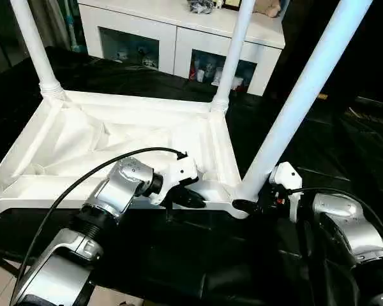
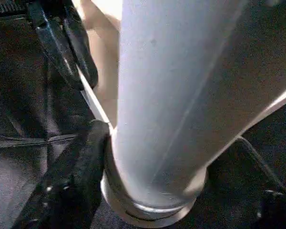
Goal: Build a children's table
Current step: Rotate leg to tighten
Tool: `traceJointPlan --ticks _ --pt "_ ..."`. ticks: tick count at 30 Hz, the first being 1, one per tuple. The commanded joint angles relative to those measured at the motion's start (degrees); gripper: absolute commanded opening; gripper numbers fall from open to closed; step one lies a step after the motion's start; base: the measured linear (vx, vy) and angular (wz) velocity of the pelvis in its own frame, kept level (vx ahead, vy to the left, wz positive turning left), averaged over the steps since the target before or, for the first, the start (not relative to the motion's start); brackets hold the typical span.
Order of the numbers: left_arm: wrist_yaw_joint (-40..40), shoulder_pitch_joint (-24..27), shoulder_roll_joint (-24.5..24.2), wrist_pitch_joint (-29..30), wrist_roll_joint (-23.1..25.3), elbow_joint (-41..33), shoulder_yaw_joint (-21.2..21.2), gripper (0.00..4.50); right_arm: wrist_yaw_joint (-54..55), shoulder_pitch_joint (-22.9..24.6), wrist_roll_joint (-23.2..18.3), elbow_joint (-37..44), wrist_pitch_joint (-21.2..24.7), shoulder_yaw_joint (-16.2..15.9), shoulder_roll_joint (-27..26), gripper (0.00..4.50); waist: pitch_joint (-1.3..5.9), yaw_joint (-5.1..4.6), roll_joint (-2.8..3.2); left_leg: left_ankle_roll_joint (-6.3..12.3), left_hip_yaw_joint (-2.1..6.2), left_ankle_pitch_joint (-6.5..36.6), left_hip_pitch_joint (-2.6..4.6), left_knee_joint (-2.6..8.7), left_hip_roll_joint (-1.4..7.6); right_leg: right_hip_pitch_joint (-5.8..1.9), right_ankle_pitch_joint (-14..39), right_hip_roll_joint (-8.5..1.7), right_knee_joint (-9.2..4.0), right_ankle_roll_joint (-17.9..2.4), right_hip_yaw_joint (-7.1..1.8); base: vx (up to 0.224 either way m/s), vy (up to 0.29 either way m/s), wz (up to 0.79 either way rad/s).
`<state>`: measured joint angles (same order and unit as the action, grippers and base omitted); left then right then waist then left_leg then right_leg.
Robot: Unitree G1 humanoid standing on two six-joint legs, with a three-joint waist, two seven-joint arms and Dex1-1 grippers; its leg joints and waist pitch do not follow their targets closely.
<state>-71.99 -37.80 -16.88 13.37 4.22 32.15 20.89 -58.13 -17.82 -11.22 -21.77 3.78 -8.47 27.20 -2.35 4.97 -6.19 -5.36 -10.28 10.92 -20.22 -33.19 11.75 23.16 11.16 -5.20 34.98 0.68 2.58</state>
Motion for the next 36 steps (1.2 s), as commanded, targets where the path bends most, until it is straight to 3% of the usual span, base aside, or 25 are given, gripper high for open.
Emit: traceJointPlan --ticks 1,10,14,19,23,24,26,27,31,33,36 --pt "-3.2 2.0 1.5 0.1 -2.6 -0.6 1.4 0.0 0.8 -0.8 1.5 -1.2 -0.3 0.4 0.4 2.71 2.64 0.06 -0.61 3.9 0.02 9.8 -0.24 3.75 1.44 -2.52 12.8 -2.63 -4.23 -10.7 -1.87 0.0 0.0 0.0" --pt "-3.5 1.7 1.6 0.3 -2.6 -0.3 1.4 0.0 1.0 -0.2 1.2 -1.2 -0.3 0.3 -0.2 2.62 2.71 0.02 -0.57 3.95 0.01 9.6 -0.22 3.69 1.41 -2.64 11.6 -2.57 -4.1 -11.2 -1.86 0.0 0.0 0.0" --pt "-1.2 1.4 2.8 1.0 -2.6 0.7 0.5 0.0 4.2 0.2 -0.6 -2.1 0.6 2.5 -2.5 2.61 2.68 -0.14 -0.49 3.74 0.04 10.1 -0.25 3.76 1.4 -2.6 12.2 -2.59 -4.16 -11.4 -1.84 0.0 0.0 0.0" --pt "16.6 -2.8 9.2 2.9 -0.6 10.0 -4.2 0.0 22.3 -1.4 -0.2 -9.7 0.1 8.3 -9.9 2.61 2.79 -0.46 -0.48 1.34 0.19 12.0 0.05 3.85 1.3 -2.3 16.2 -2.72 -4.55 -10.5 -1.76 0.0 0.0 0.0" --pt "22.1 -4.3 11.2 3.6 -0.2 12.6 -5.5 0.0 29.4 -2.3 0.7 -12.1 -0.1 9.5 -12.3 2.61 2.79 -0.38 -0.33 2.07 0.13 11.4 -0.1 3.79 1.1 -2.43 14.2 -2.57 -4.54 -10.0 -1.89 0.0 0.0 0.0" --pt "27.5 -5.9 13.4 4.1 -0.2 15.4 -7.0 0.0 38.0 -4.1 2.2 -15.5 -0.3 10.6 -15.1 2.61 2.62 -0.62 -0.08 1.86 0.03 12.1 -0.12 3.9 1.05 -2.09 15.0 -2.49 -4.73 -9.8 -1.92 0.0 0.0 0.0" --pt "30.8 -7.1 15.1 4.2 -0.3 17.3 -7.9 0.0 43.5 -5.7 3.1 -17.8 -0.4 11.1 -17.5 2.61 2.94 -0.78 -0.17 0.54 0.22 12.5 -0.03 3.92 0.9 -2.18 17.1 -2.52 -4.73 -9.1 -1.78 0.0 0.0 0.0" --pt "32.0 -7.5 15.8 4.0 -0.3 18.0 -8.1 0.0 45.2 -6.5 3.3 -18.6 -0.4 11.3 -18.5 2.61 2.93 -0.82 0.12 0.29 0.3 12.2 -0.08 3.97 0.96 -2.22 15.4 -2.44 -4.58 -9.0 -1.81 0.0 0.0 0.0" --pt "33.4 -8.8 17.4 2.9 0.3 20.9 -8.2 0.0 46.8 -9.1 3.4 -21.5 -1.3 11.7 -21.4 2.61 3.06 -0.85 0.0 1.86 0.08 10.7 -0.19 3.75 0.8 -2.45 9.7 -2.29 -4.23 -9.7 -1.91 0.0 0.0 0.0" --pt "33.0 -8.9 17.4 2.6 0.7 21.2 -7.8 0.0 45.6 -9.7 2.2 -21.5 -2.1 11.8 -22.4 3.16 2.99 -0.77 -0.06 2.66 0.07 10.4 -0.22 3.76 0.89 -2.55 9.5 -2.38 -4.25 -9.9 -1.84 0.0 0.0 0.0" --pt "32.8 -9.0 17.4 2.3 0.8 21.6 -7.7 0.0 45.0 -10.0 1.6 -21.6 -2.6 12.1 -22.7 3.39 2.83 -0.79 -0.14 2.92 0.06 11.3 -0.21 3.88 0.92 -2.48 11.0 -2.38 -4.44 -9.9 -1.82 0.0 0.0 0.0"
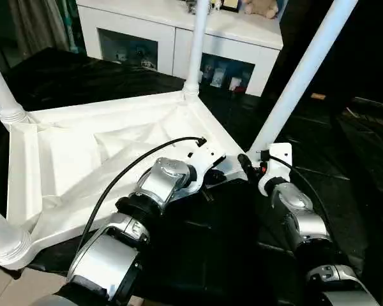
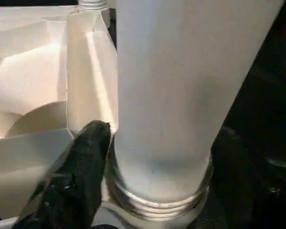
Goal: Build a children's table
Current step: Rotate leg to tighten
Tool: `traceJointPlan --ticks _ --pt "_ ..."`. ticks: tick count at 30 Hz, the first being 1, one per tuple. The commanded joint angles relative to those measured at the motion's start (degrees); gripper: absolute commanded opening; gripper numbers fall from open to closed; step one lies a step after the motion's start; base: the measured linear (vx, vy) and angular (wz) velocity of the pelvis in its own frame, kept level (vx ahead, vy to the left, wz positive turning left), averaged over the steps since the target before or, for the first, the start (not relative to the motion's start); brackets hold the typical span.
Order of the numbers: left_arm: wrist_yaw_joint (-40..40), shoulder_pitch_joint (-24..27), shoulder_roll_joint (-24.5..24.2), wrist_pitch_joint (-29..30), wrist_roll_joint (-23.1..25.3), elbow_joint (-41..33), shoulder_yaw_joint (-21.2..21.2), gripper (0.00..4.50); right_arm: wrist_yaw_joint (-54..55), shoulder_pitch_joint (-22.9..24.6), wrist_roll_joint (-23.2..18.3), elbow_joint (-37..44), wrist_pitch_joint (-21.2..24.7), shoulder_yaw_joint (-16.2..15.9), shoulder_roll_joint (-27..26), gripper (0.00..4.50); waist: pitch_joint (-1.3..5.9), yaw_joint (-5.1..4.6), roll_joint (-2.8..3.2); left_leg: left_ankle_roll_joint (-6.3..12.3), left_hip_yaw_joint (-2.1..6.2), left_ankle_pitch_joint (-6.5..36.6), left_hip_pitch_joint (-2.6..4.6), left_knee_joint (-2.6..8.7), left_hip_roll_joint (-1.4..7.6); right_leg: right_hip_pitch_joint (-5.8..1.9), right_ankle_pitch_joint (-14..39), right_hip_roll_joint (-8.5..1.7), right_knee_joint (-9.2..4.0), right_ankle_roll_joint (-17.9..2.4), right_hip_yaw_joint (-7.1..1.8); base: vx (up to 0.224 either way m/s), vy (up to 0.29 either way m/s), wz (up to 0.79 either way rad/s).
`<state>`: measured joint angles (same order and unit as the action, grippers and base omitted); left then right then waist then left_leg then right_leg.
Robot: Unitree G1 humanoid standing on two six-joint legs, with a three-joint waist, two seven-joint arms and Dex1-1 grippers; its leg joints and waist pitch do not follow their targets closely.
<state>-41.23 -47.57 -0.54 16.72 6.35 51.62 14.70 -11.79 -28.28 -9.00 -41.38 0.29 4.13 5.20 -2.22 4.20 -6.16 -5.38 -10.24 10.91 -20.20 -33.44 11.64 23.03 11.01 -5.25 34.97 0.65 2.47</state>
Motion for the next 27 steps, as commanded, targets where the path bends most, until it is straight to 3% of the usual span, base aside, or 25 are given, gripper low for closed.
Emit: traceJointPlan --ticks 1,3,4,6,9,10,11,13,17,23,27 --pt "2.2 0.7 1.1 -1.3 -1.3 2.5 -1.6 0.0 -1.4 0.2 -0.9 -2.2 0.5 -0.3 -0.9 3.51 2.61 -0.08 -0.03 2.47 0.14 12.9 -0.21 4.32 1.14 -2.24 13.8 -2.43 -4.71 -9.4 -1.7 0.0 0.0 0.0" --pt "1.7 0.8 0.9 -1.5 -1.2 2.4 -1.4 0.0 -1.7 0.1 -0.6 -2.2 0.4 -0.5 -0.6 3.72 2.55 -0.12 -0.1 1.98 0.23 14.2 -0.15 4.44 1.19 -2.15 15.9 -2.43 -4.88 -8.8 -1.67 0.0 0.0 0.0" --pt "0.2 1.0 0.3 -2.1 -1.0 1.9 -0.9 0.0 -3.4 0.2 -0.3 -1.5 0.6 -0.8 0.6 3.72 2.54 -0.23 -0.46 2.04 0.24 14.7 -0.24 4.44 1.18 -2.15 16.7 -2.44 -5.02 -8.5 -1.66 0.0 0.0 0.0" --pt "-3.7 1.9 -1.5 -1.8 -0.9 0.4 0.1 0.0 -11.3 1.1 -1.0 1.6 2.1 -1.8 4.1 3.72 2.62 -0.12 -0.48 2.89 0.26 13.8 -0.44 4.28 1.14 -2.53 15.5 -2.41 -4.87 -8.4 -1.69 0.0 0.0 0.0" --pt "-6.8 2.8 -2.5 -2.9 -1.1 -0.8 0.8 0.0 -16.0 2.1 -2.3 3.8 4.1 -1.9 6.1 3.72 2.77 -0.31 -0.58 4.02 0.17 10.7 -0.69 4.05 1.13 -2.63 11.7 -2.58 -4.5 -9.5 -1.74 0.0 0.0 0.0" --pt "-13.2 4.8 -4.7 -4.1 -1.5 -3.2 2.4 0.0 -23.5 4.2 -2.6 7.5 4.6 -3.9 10.5 3.72 2.78 -0.09 -0.52 4.81 0.15 9.2 -0.62 3.94 1.15 -2.8 9.7 -2.52 -4.35 -10.1 -1.69 0.0 0.0 0.0" --pt "-15.3 5.4 -5.5 -4.1 -1.8 -4.1 2.8 0.0 -26.0 5.0 -2.5 8.7 4.5 -4.7 12.1 3.72 2.65 0.17 -0.73 5.88 0.03 8.3 -0.59 3.82 1.21 -2.92 8.4 -2.5 -4.4 -10.7 -1.69 0.0 0.0 0.0" --pt "-20.2 7.0 -7.7 -4.3 -2.3 -6.5 4.1 0.0 -32.0 6.8 -2.9 11.3 4.9 -6.2 15.9 3.72 2.62 0.3 -0.56 6.55 -0.03 8.7 -0.52 3.9 1.33 -2.84 8.9 -2.5 -4.35 -11.5 -1.63 0.0 0.0 0.0" --pt "-26.7 9.1 -11.1 -3.7 -3.0 -10.9 6.0 0.0 -38.8 8.6 -3.6 14.6 6.2 -7.2 19.9 3.72 2.47 0.22 -0.5 5.42 0.09 10.8 -0.37 4.19 1.72 -2.54 12.4 -2.62 -4.48 -11.6 -1.7 0.0 0.0 0.0" --pt "-32.0 11.1 -14.0 -1.9 -3.9 -16.3 6.9 0.0 -45.5 9.7 -5.1 18.7 9.1 -8.6 23.2 3.72 2.52 0.42 -0.44 5.05 -0.04 9.6 -0.19 4.09 1.8 -2.52 9.4 -2.57 -4.09 -12.9 -1.75 0.0 0.0 0.0" --pt "-32.4 11.3 -14.4 -1.6 -3.9 -16.8 6.9 0.0 -47.2 9.5 -4.6 19.0 9.7 -9.4 23.5 3.72 2.48 0.78 -0.63 4.41 -0.05 9.9 -0.14 4.1 1.74 -2.46 11.1 -2.67 -4.19 -12.3 -1.76 0.0 0.0 0.0"
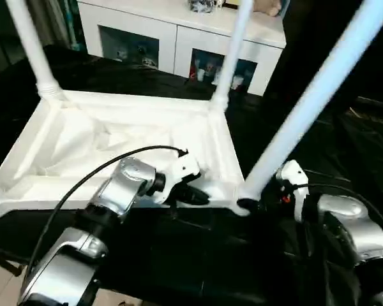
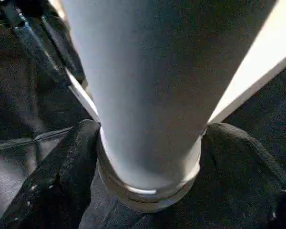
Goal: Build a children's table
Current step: Rotate leg to tighten
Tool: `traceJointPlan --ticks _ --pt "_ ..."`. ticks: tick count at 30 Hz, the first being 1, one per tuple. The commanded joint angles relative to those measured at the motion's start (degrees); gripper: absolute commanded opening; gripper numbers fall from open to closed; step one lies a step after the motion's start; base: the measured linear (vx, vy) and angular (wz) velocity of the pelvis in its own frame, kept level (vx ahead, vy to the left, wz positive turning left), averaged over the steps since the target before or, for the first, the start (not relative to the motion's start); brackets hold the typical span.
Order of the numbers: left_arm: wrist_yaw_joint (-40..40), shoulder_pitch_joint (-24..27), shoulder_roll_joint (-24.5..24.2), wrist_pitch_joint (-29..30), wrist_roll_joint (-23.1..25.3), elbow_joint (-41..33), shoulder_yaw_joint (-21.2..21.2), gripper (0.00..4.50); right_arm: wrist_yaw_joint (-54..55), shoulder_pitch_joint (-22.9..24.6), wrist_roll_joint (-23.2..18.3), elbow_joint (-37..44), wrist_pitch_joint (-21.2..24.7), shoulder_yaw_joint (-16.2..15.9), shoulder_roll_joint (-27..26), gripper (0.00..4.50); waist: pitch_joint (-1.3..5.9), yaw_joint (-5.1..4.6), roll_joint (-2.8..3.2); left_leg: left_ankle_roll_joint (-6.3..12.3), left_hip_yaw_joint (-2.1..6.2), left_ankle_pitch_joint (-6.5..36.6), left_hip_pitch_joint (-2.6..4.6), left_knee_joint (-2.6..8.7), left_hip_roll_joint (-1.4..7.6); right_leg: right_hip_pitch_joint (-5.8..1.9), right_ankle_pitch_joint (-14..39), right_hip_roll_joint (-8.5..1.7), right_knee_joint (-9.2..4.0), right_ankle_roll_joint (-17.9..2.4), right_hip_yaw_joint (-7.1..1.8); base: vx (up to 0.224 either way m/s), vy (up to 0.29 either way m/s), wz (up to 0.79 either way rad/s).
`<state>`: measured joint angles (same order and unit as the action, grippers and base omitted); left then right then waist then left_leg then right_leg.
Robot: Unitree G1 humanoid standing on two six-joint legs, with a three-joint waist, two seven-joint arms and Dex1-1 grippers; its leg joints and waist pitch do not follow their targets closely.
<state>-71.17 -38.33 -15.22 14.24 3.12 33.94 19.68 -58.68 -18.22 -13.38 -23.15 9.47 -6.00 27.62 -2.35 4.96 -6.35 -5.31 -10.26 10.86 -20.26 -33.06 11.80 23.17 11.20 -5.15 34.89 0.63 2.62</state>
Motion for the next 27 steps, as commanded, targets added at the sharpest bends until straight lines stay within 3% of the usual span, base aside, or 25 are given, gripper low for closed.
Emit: traceJointPlan --ticks 1,6,8,19,22,24,27 --pt "-2.4 2.1 0.3 1.0 -0.7 0.7 1.9 0.0 -0.4 -0.7 -0.1 0.7 0.5 0.8 0.9 3.72 2.62 0.01 -0.47 4.25 -0.04 9.8 -0.09 3.71 1.57 -2.61 10.8 -2.74 -4.11 -12.2 -1.92 0.0 0.0 0.0" --pt "-2.5 2.6 0.0 2.1 -0.8 -0.9 2.0 0.0 -1.2 -0.9 -0.3 1.2 1.2 0.2 0.6 3.32 2.69 0.06 -0.56 4.31 -0.02 8.7 -0.21 3.61 1.52 -2.74 9.5 -2.71 -3.9 -12.2 -1.88 0.0 0.0 0.0" --pt "-2.7 2.8 -0.2 2.5 -0.9 -1.5 2.1 0.0 -1.5 -0.8 -0.1 1.4 1.4 -0.2 0.7 2.95 2.75 0.05 -0.54 4.51 -0.06 7.9 -0.14 3.55 1.49 -2.74 8.4 -2.66 -3.78 -12.5 -1.87 0.0 0.0 0.0" --pt "-2.7 2.7 -0.4 3.5 -0.9 -1.9 2.4 0.0 -1.8 -0.8 0.4 1.0 1.5 0.1 0.8 2.72 2.83 0.05 -0.56 4.71 -0.13 7.3 0.01 3.38 1.44 -2.83 7.1 -2.63 -3.59 -13.1 -1.88 0.0 0.0 0.0" --pt "1.3 1.9 1.0 4.2 -0.4 -0.1 1.2 0.0 3.3 -1.3 1.8 -1.5 0.3 1.2 -0.8 2.72 2.82 0.01 -0.62 4.71 -0.12 7.0 -0.09 3.37 1.36 -2.9 6.6 -2.56 -3.55 -13.2 -1.84 0.0 0.0 0.0" --pt "5.9 0.9 2.7 4.8 -0.3 2.1 -0.5 0.0 8.9 -2.1 2.8 -4.7 -0.9 2.7 -2.7 2.72 2.63 -0.17 -0.42 3.64 -0.09 9.0 -0.03 3.55 1.34 -2.6 10.0 -2.63 -3.94 -12.6 -1.8 0.0 0.0 0.0" --pt "11.0 -0.3 4.7 5.0 -0.4 4.8 -2.5 0.0 14.6 -2.7 2.5 -7.3 -0.9 4.8 -5.3 2.69 2.66 -0.42 -0.73 1.73 0.14 11.6 -0.12 3.73 1.28 -2.68 16.1 -2.8 -4.52 -10.7 -1.69 0.0 0.0 0.0"
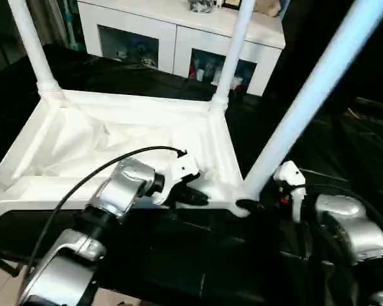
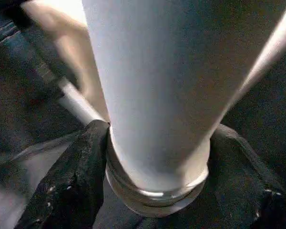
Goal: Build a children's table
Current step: Rotate leg to tighten
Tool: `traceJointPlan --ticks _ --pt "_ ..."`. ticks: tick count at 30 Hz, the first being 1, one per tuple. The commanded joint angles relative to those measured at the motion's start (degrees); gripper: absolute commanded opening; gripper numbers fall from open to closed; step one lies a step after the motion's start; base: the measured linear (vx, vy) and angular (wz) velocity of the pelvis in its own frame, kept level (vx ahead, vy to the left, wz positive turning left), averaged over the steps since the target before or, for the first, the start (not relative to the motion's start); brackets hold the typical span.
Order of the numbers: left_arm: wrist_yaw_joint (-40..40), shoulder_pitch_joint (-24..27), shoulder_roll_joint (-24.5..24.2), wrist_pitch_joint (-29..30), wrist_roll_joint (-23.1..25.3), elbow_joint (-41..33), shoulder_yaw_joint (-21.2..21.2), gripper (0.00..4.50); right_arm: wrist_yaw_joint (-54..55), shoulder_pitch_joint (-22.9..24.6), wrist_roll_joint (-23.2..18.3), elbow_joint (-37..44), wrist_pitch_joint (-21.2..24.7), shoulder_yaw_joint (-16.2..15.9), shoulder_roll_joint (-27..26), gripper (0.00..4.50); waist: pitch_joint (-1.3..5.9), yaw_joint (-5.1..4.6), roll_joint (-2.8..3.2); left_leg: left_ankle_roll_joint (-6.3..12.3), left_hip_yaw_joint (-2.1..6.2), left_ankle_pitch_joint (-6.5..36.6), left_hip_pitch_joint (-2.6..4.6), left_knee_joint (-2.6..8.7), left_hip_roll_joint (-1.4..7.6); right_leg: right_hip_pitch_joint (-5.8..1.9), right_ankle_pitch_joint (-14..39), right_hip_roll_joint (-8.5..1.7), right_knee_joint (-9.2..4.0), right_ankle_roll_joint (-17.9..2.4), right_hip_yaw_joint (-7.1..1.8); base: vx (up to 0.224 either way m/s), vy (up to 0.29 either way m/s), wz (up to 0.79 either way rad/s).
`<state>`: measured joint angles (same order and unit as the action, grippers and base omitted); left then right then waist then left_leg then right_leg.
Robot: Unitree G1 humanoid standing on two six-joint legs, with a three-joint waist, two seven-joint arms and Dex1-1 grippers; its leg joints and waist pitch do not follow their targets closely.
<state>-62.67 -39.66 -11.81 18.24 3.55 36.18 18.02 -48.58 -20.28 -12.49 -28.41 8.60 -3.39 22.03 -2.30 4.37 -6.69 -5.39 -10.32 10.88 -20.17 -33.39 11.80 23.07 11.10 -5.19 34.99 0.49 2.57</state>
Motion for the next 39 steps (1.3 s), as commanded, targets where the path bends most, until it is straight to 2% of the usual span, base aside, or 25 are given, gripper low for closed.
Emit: traceJointPlan --ticks 1,2,4,5,6,8,11,13,15,18,21,24,27,28,31,34,35,37,39 --pt "7.4 -0.1 3.3 1.2 -1.1 5.1 -2.6 0.0 10.9 -0.9 1.8 -4.0 0.0 3.6 -2.6 2.69 2.54 0.06 -0.3 1.44 0.18 12.7 -0.11 4.04 1.26 -2.22 17.7 -2.67 -4.8 -9.7 -1.75 0.0 0.0 0.0" --pt "9.9 -0.6 4.3 1.0 -1.0 6.2 -3.3 0.0 14.3 -0.9 2.0 -4.7 0.2 4.2 -4.2 2.69 2.48 0.01 -0.26 1.18 0.17 13.0 0.01 4.12 1.24 -2.01 18.3 -2.69 -4.92 -9.5 -1.77 0.0 0.0 0.0" --pt "12.3 -1.1 5.3 0.8 -1.1 7.3 -4.1 0.0 17.7 -0.9 2.3 -5.4 0.4 4.7 -5.7 2.69 2.64 -0.05 -0.34 0.63 0.36 13.1 -0.13 4.19 1.16 -2.18 19.2 -2.71 -4.94 -8.7 -1.67 0.0 0.0 0.0" --pt "16.8 -2.0 7.0 0.0 -1.2 9.4 -5.4 0.0 25.1 -1.2 3.0 -7.2 0.5 5.9 -8.7 2.69 2.62 -0.04 -0.22 0.76 0.34 13.3 -0.02 4.19 1.19 -2.1 18.7 -2.63 -4.98 -8.5 -1.71 0.0 0.0 0.0" --pt "18.2 -2.3 7.5 -0.3 -1.1 10.1 -5.8 0.0 27.5 -1.4 3.2 -7.8 0.5 6.3 -9.7 2.69 2.58 -0.19 -0.1 0.56 0.28 13.2 0.03 4.23 1.1 -1.8 18.0 -2.61 -4.95 -8.6 -1.82 0.0 0.0 0.0" --pt "21.0 -3.2 8.9 -1.1 -1.4 11.9 -6.6 0.0 33.1 -2.0 3.7 -9.8 0.1 6.9 -12.5 2.69 2.8 -0.11 0.07 0.51 0.26 12.6 0.09 4.18 1.12 -1.98 15.7 -2.54 -4.71 -8.7 -1.81 0.0 0.0 0.0" --pt "23.0 -4.0 10.4 -1.7 -1.3 13.3 -7.0 0.0 35.4 -3.1 2.6 -11.4 -1.6 7.5 -16.1 2.69 2.83 -0.16 0.04 0.81 0.21 12.7 0.05 4.22 1.08 -2.01 13.5 -2.44 -4.58 -8.7 -1.8 0.0 0.0 0.0" --pt "23.2 -4.2 10.7 -2.1 -1.0 13.7 -6.9 0.0 35.3 -3.4 2.9 -11.3 -2.4 7.2 -16.8 2.69 2.76 -0.2 0.1 0.94 0.25 13.5 -0.15 4.34 1.0 -2.08 14.4 -2.46 -4.76 -8.3 -1.78 0.0 0.0 0.0" --pt "23.0 -4.4 11.0 -2.5 -0.8 14.2 -6.7 0.0 35.6 -4.2 2.8 -11.3 -3.2 7.5 -17.7 3.39 2.67 -0.22 0.11 1.02 0.32 14.2 -0.21 4.47 1.04 -2.1 15.2 -2.45 -4.85 -7.8 -1.78 0.0 0.0 0.0" --pt "22.2 -4.5 10.9 -2.9 0.1 14.7 -5.7 0.0 35.5 -5.8 1.8 -11.7 -4.1 7.9 -18.3 3.51 2.67 -0.23 0.16 1.0 0.4 15.2 -0.15 4.53 1.12 -2.01 16.7 -2.58 -4.99 -7.5 -1.79 0.0 0.0 0.0" --pt "21.6 -4.3 10.3 -2.8 0.7 14.8 -5.0 0.0 34.2 -6.4 3.5 -11.9 -5.0 6.4 -17.4 3.85 2.61 -0.37 0.11 0.9 0.4 15.3 -0.2 4.59 1.17 -1.94 16.1 -2.49 -4.96 -7.7 -1.8 0.0 0.0 0.0" --pt "19.7 -4.2 9.3 -2.4 1.1 14.6 -4.0 0.0 29.5 -6.0 5.6 -10.5 -4.9 3.6 -14.6 3.85 2.57 -0.52 0.03 1.07 0.4 15.4 -0.32 4.55 1.11 -2.06 16.2 -2.53 -5.0 -7.7 -1.79 0.0 0.0 0.0" --pt "17.0 -3.8 8.2 -1.8 1.6 13.6 -2.8 0.0 24.0 -5.0 5.8 -8.2 -4.2 2.0 -11.8 3.85 2.56 -0.49 -0.08 1.76 0.38 14.7 -0.45 4.46 1.12 -2.18 16.5 -2.58 -5.08 -7.6 -1.81 0.0 0.0 0.0" --pt "13.8 -3.1 6.7 -1.0 2.5 12.3 -1.0 0.0 19.5 -4.0 5.5 -5.9 -3.8 1.4 -8.7 3.85 2.63 -0.45 -0.18 2.22 0.32 13.9 -0.5 4.34 1.16 -2.26 15.5 -2.62 -4.99 -7.8 -1.85 0.0 0.0 0.0" --pt "10.6 -2.5 4.7 0.0 3.8 10.9 1.1 0.0 14.4 -3.1 4.8 -3.6 -3.4 1.4 -4.7 3.85 2.71 -0.38 -0.19 3.67 0.23 10.9 -0.68 4.15 1.18 -2.53 11.3 -2.58 -4.59 -9.0 -1.86 0.0 0.0 0.0" --pt "10.8 -2.6 3.8 0.6 4.2 11.1 1.1 0.0 10.8 -2.8 3.6 -2.3 -3.0 2.2 -1.5 3.85 2.93 -0.31 -0.42 5.04 0.01 7.5 -0.46 3.68 1.2 -2.75 5.2 -2.43 -3.94 -11.8 -1.79 0.0 0.0 0.0" --pt "11.2 -2.8 3.7 0.7 4.2 11.4 0.9 0.42 9.8 -2.7 3.4 -2.0 -3.0 2.4 -0.7 3.86 2.92 -0.29 -0.39 5.3 0.02 7.2 -0.46 3.66 1.24 -2.76 4.6 -2.48 -3.86 -12.2 -1.8 0.0 0.0 0.0" --pt "11.5 -3.1 3.5 2.2 4.1 11.8 0.6 0.42 7.0 -2.4 2.7 -1.0 -2.6 3.0 1.7 3.86 2.79 -0.38 -0.43 5.44 0.02 7.9 -0.52 3.73 1.23 -2.81 5.9 -2.42 -4.02 -12.6 -1.69 0.0 0.0 0.0" --pt "11.9 -3.1 3.3 2.6 4.1 11.4 0.7 0.7 5.9 -2.2 2.5 -0.3 -2.4 3.1 2.7 3.86 2.65 -0.42 -0.53 5.1 0.09 9.2 -0.56 3.85 1.23 -2.85 8.8 -2.46 -4.32 -11.9 -1.69 0.0 0.0 0.0"
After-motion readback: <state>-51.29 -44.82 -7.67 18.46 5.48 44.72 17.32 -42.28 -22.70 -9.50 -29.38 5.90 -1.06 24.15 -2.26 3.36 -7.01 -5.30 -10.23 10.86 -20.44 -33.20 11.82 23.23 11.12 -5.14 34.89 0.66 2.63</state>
